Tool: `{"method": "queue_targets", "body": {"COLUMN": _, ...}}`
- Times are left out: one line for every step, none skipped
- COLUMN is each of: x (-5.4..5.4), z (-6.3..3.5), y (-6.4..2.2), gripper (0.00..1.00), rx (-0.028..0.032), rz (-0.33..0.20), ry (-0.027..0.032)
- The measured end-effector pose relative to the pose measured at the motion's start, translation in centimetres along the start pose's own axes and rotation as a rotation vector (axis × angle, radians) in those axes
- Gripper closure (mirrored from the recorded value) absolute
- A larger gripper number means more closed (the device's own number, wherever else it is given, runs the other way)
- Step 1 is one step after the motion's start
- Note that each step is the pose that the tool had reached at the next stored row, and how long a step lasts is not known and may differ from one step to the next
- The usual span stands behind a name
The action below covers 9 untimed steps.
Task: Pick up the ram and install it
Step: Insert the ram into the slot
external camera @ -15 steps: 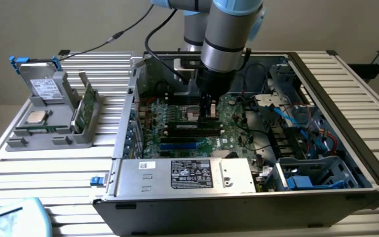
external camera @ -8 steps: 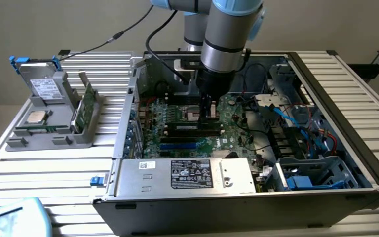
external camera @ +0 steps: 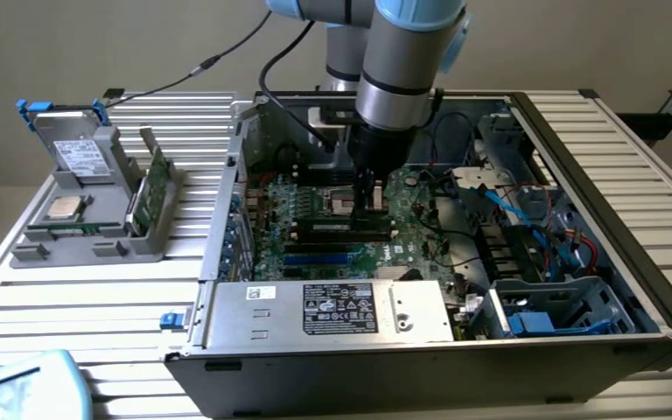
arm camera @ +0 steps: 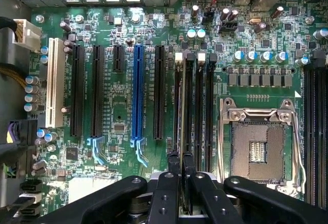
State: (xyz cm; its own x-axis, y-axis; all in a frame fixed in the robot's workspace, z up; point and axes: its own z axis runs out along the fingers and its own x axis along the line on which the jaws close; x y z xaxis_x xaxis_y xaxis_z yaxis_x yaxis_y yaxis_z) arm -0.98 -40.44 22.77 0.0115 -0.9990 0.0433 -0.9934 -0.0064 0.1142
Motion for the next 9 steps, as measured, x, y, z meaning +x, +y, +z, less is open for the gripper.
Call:
{"method": "queue_targets", "body": {"x": 0.0, "z": 0.05, "y": 0.0, "gripper": 0.87, "rx": 0.0, "rz": 0.0, "ry": 0.0012}}
{"method": "queue_targets", "body": {"x": 0.0, "z": 0.09, "y": -0.01, "gripper": 0.87, "rx": 0.0, "rz": 0.0, "ry": 0.003}}
{"method": "queue_targets", "body": {"x": -0.01, "z": 0.12, "y": -0.01, "gripper": 0.87, "rx": -0.0002, "rz": 0.0, "ry": 0.0044}}
{"method": "queue_targets", "body": {"x": -0.01, "z": 0.13, "y": -0.01, "gripper": 0.87, "rx": -0.0002, "rz": 0.0, "ry": 0.0052}}
{"method": "queue_targets", "body": {"x": -0.02, "z": 0.16, "y": -0.02, "gripper": 0.87, "rx": -0.0001, "rz": 0.001, "ry": 0.0056}}
{"method": "queue_targets", "body": {"x": -0.03, "z": 0.18, "y": -0.02, "gripper": 0.87, "rx": -0.0001, "rz": 0.001, "ry": 0.006}}
{"method": "queue_targets", "body": {"x": -0.04, "z": 0.21, "y": -0.02, "gripper": 0.87, "rx": -0.0001, "rz": 0.001, "ry": 0.0064}}
{"method": "queue_targets", "body": {"x": -0.06, "z": 0.25, "y": -0.03, "gripper": 0.87, "rx": -0.0001, "rz": 0.001, "ry": 0.0069}}
{"method": "queue_targets", "body": {"x": -0.07, "z": 0.29, "y": -0.04, "gripper": 0.87, "rx": -0.0001, "rz": 0.0, "ry": 0.0073}}
